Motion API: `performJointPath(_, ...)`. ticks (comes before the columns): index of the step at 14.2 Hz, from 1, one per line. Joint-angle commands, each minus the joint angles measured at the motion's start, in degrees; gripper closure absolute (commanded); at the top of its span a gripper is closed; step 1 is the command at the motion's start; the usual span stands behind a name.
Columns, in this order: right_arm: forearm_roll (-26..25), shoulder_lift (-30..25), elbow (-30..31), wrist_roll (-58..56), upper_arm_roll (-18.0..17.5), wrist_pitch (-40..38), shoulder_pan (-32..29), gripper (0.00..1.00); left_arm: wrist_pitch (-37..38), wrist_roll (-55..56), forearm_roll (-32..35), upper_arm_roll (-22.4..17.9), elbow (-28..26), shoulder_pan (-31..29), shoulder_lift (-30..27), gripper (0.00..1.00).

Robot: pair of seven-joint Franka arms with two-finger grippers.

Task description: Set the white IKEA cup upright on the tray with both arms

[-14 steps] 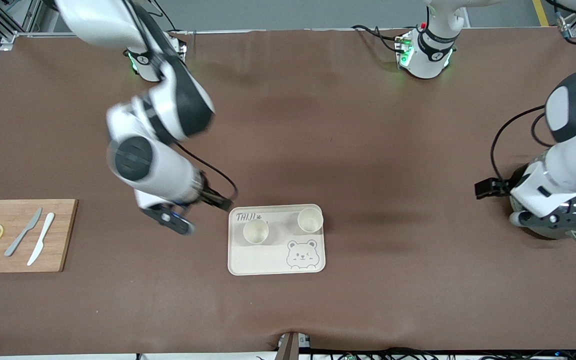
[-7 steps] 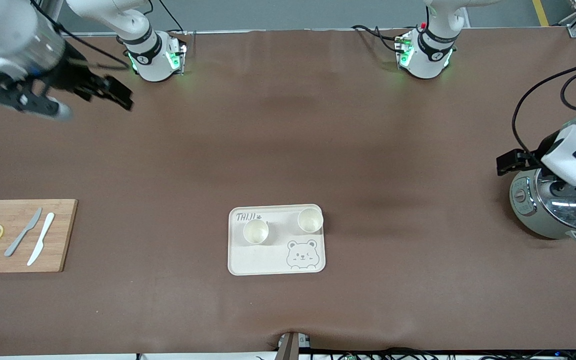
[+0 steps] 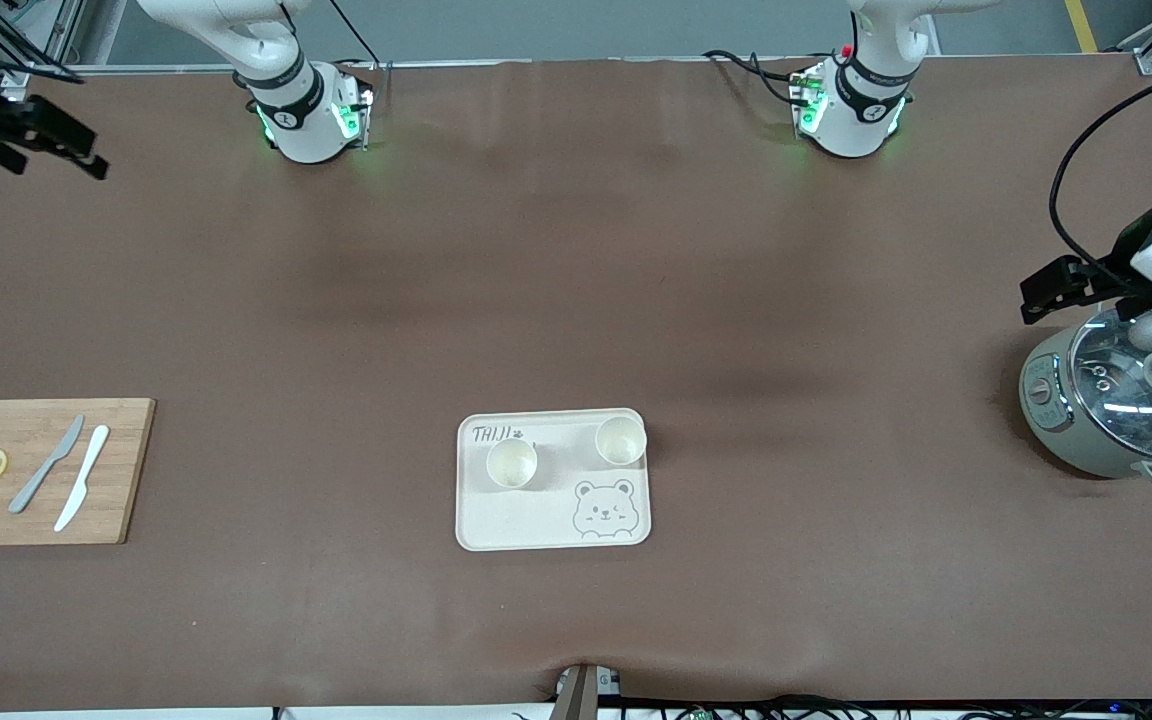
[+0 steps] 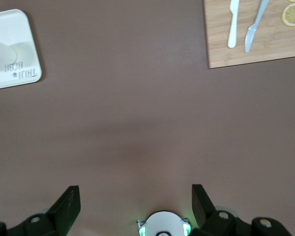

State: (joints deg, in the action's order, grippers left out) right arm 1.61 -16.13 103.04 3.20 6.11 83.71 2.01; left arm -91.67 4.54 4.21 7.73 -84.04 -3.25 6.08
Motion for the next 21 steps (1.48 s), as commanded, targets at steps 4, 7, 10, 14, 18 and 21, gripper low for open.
performJointPath(4,-0.2,0.83,-2.14,-0.74,-1.19,1.02,-1.83,0.0,2.55,0.12,-1.04,0.44,2.04,-0.35,-1.33,0.0)
performJointPath(7,-0.38,1.98,-3.55,-2.57,-1.1,1.01,-2.01,0.0,2.55,0.12,-0.96,0.62,2.13,-0.26,-1.42,0.0)
performJointPath(10,-1.34,2.77,-3.9,-3.2,-1.27,1.19,-1.57,0.0,2.55,-0.14,-1.13,0.62,2.04,-0.35,-1.51,0.0)
performJointPath(14,-1.26,3.82,-4.17,-3.2,-1.27,1.02,-1.92,0.0,2.55,0.12,-0.96,0.61,2.04,-0.26,-1.51,0.0)
performJointPath(18,-1.08,3.91,-4.61,-3.12,-1.27,0.76,-1.74,0.0,2.55,0.38,-1.04,0.62,2.13,-0.26,-1.51,0.0)
performJointPath(21,-0.82,3.91,-5.22,-3.11,-1.27,0.58,-1.57,0.0,2.55,0.38,-0.87,0.62,2.13,-0.26,-1.51,0.0)
